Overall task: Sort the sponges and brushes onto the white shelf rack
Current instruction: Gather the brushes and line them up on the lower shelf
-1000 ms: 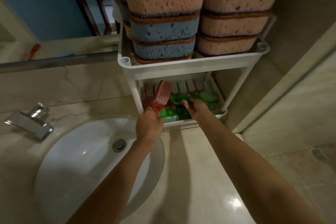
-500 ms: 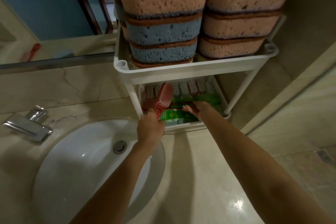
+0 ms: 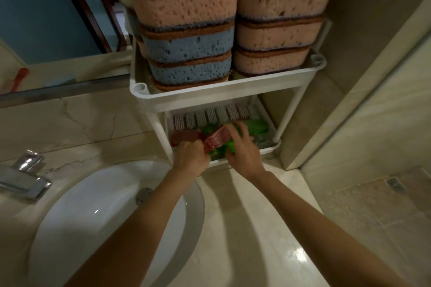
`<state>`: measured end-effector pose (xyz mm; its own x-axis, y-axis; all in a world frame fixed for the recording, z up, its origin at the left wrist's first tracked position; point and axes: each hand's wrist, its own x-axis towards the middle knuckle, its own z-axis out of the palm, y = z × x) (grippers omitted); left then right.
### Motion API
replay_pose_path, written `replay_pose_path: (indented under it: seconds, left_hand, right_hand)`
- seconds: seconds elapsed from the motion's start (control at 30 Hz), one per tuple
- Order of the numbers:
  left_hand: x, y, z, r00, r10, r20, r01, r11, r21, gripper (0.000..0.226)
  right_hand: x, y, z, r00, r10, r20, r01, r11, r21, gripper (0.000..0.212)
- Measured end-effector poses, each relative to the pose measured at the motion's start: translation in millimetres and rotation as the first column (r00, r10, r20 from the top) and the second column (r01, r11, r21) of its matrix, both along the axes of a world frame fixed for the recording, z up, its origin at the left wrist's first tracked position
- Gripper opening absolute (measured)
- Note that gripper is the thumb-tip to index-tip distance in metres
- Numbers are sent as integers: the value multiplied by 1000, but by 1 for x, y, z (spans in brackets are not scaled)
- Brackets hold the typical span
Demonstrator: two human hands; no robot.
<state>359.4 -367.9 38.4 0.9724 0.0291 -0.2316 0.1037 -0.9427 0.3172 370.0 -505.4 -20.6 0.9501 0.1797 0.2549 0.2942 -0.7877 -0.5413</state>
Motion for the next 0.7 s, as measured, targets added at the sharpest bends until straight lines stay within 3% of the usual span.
replay_pose_path:
  seconds: [0.1, 0.23, 0.33, 0.5, 0.7]
  left_hand:
    - [14, -15, 2, 994, -109, -5, 110, 993, 53, 22]
    - [36, -28, 2, 968, -245, -53, 248, 966, 78, 17]
    - [49, -33, -2, 945, -319, -77, 323, 945, 49, 13]
    - [60, -32, -16, 924, -369, -102, 357, 926, -121, 16]
    - [66, -30, -30, 913, -379, -153, 351, 919, -182, 22]
  right_hand:
    - [5, -9, 1, 998, 62, -10, -63, 989, -133, 64]
    - [12, -24, 15, 998, -43, -40, 32, 973, -230, 44]
    - [19, -37, 21, 984, -107, -141, 59, 949, -309, 42]
    - [21, -49, 24, 959, -161, -235, 56, 916, -398, 41]
    - [34, -51, 16, 931, -158, -329, 10, 912, -410, 36]
